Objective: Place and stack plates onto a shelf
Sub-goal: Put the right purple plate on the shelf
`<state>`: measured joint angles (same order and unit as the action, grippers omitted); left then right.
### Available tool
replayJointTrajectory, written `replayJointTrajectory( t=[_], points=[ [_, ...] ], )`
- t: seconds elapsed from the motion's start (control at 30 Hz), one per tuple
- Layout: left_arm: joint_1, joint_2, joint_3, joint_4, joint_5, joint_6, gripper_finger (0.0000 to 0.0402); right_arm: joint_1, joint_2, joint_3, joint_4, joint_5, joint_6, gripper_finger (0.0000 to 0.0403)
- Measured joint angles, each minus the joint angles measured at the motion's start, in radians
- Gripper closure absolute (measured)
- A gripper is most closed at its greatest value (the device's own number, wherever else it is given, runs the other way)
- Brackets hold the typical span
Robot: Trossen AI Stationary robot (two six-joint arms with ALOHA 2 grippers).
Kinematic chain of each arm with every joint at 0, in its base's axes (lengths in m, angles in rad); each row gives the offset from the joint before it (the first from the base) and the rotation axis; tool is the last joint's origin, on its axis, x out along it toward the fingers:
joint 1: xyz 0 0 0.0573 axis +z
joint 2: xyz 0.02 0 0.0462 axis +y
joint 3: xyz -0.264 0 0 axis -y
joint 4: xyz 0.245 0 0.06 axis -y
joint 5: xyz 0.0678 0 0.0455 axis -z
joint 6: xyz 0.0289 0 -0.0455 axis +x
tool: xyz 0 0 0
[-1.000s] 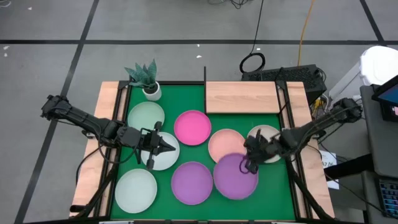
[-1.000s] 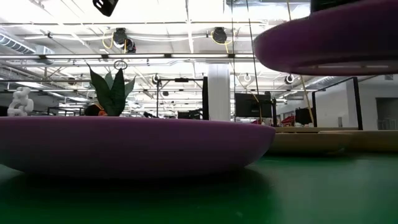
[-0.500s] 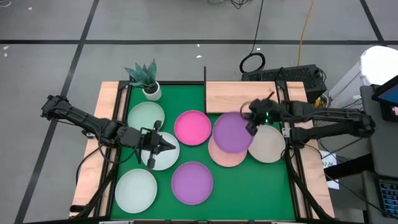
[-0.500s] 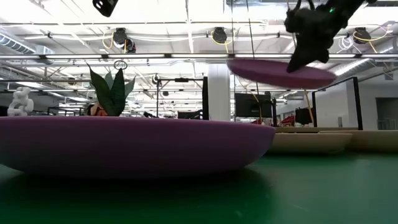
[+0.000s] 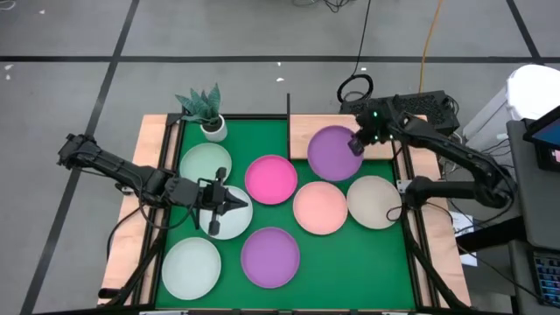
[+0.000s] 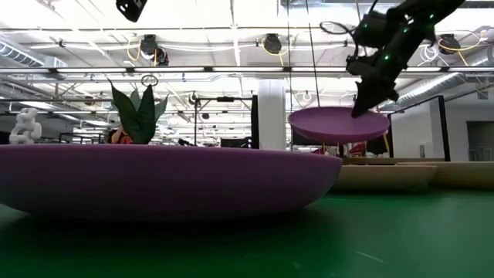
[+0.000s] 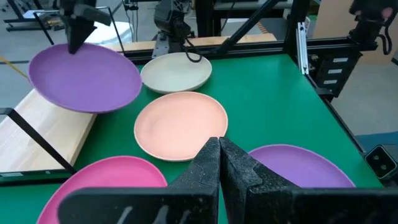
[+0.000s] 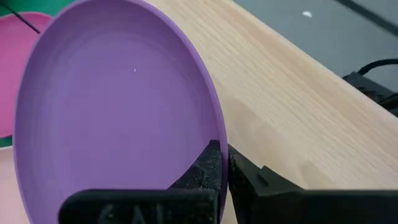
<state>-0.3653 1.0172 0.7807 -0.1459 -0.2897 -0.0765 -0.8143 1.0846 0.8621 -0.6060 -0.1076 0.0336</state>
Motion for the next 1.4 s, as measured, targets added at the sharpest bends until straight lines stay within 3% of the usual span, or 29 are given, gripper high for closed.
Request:
replayJointTrajectory(
  t=[0.3, 0.53, 0.93, 1.1, 1.4],
  points=[
    [-0.001, 0.0, 0.0, 0.0, 0.0, 0.003, 0.0398, -0.117, 0.142, 0.182, -0.123, 0.01, -0.086, 0.0403],
    [-0.001, 0.0, 0.0, -0.015, 0.0, 0.002, 0.0398, -0.145, 0.216, 0.311, -0.286, 0.14, -0.137, 0.0403],
    [-0.001, 0.0, 0.0, -0.017, 0.0, -0.011, 0.0398, -0.253, 0.283, 0.319, -0.326, 0.167, -0.204, 0.0403],
    [-0.001, 0.012, 0.0, -0.016, 0.0, -0.014, 0.0398, -0.285, 0.292, 0.319, -0.31, 0.244, -0.245, 0.04],
    [0.013, 0.07, 0.0, -0.016, 0.0, 0.0, 0.0398, -0.287, 0.293, 0.319, -0.285, 0.268, -0.285, 0.0388]
  ],
)
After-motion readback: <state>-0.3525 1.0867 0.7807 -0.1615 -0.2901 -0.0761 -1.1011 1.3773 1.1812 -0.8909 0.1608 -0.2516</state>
